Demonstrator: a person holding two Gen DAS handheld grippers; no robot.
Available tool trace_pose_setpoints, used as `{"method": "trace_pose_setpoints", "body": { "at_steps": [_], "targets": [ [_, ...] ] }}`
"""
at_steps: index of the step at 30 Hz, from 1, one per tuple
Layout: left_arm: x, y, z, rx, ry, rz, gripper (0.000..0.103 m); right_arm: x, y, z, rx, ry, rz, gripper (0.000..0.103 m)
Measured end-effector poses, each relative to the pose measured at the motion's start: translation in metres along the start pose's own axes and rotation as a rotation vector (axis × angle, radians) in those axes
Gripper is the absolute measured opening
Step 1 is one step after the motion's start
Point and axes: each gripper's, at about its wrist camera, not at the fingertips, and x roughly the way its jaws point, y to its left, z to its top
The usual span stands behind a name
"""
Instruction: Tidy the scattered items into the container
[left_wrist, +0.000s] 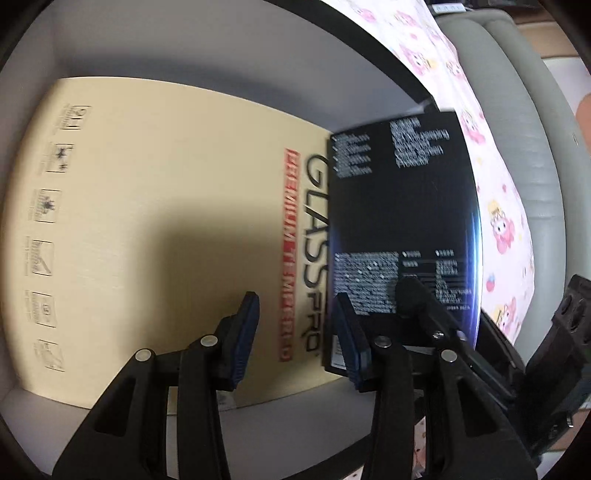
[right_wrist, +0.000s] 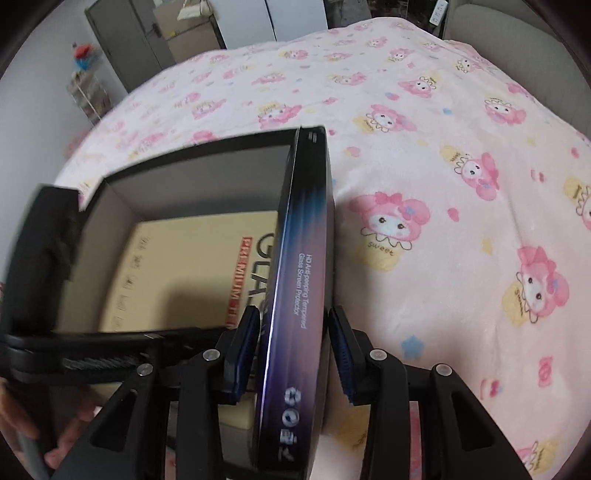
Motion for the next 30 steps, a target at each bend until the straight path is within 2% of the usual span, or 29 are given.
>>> {"method": "trace_pose_setpoints", "body": {
  "at_steps": [5,11,17,20,22,24,27,30],
  "targets": [
    [-0.002,-0.007,0.003,0.037,0.021,-0.072,0.044,-0.001,-0.007,0.000,0.035,-0.011,0.005,0.035],
    [-0.011,-0.024,0.006,0.115,0.009,-0.168,0.045,-0.029,-0.016,0.001,0.082,-0.121,0.044,0.035],
    [0.005,-0.024,0.009,0.141,0.054,-0.090,0.046,-0.052,-0.025,0.006,0.131,-0.221,0.097,0.035],
    [0.013,-0.021,0.008,0.150,0.081,-0.075,0.046,-0.045,-0.022,0.006,0.110,-0.180,0.105,0.035],
    [0.006,-0.015,0.009,0.125,0.058,-0.085,0.046,-0.037,-0.019,0.005,0.100,-0.144,0.108,0.035],
    [-0.006,-0.004,0.012,0.076,0.012,-0.081,0.046,-0.038,-0.023,0.005,0.118,-0.149,0.091,0.036],
    [-0.023,0.012,0.019,0.006,-0.057,-0.033,0.046,-0.042,-0.033,0.006,0.170,-0.162,0.132,0.035],
    [-0.025,0.020,0.024,-0.010,-0.043,-0.039,0.046,-0.042,-0.034,0.006,0.169,-0.151,0.142,0.035]
  ]
}}
